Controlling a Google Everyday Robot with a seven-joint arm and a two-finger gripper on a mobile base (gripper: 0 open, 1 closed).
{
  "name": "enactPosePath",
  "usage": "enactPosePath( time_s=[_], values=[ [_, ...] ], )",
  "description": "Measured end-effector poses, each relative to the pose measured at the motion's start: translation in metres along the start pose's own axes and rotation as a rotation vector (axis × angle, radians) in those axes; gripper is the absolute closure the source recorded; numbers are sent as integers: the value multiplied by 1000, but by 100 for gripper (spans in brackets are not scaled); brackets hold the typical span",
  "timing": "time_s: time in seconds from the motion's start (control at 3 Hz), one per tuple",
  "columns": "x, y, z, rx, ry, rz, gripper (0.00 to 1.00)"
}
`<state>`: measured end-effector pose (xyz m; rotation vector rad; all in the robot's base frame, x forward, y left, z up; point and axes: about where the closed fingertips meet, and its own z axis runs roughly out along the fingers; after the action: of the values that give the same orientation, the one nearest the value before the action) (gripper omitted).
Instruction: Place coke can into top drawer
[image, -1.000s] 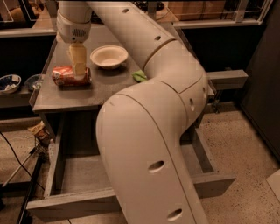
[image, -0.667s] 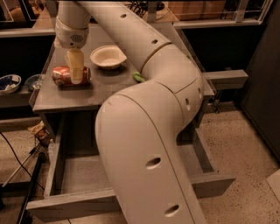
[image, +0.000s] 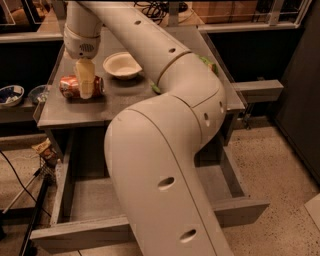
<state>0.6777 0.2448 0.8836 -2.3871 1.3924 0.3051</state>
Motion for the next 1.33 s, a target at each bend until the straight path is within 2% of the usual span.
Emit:
enactPosePath(
  time_s=[0.33,0.67,1.33],
  values=[
    [5,3,12,-45,3,51,0],
    [7,-3,15,-22,-16,56,0],
    [19,-6,31,-38,-42,79,0]
  ],
)
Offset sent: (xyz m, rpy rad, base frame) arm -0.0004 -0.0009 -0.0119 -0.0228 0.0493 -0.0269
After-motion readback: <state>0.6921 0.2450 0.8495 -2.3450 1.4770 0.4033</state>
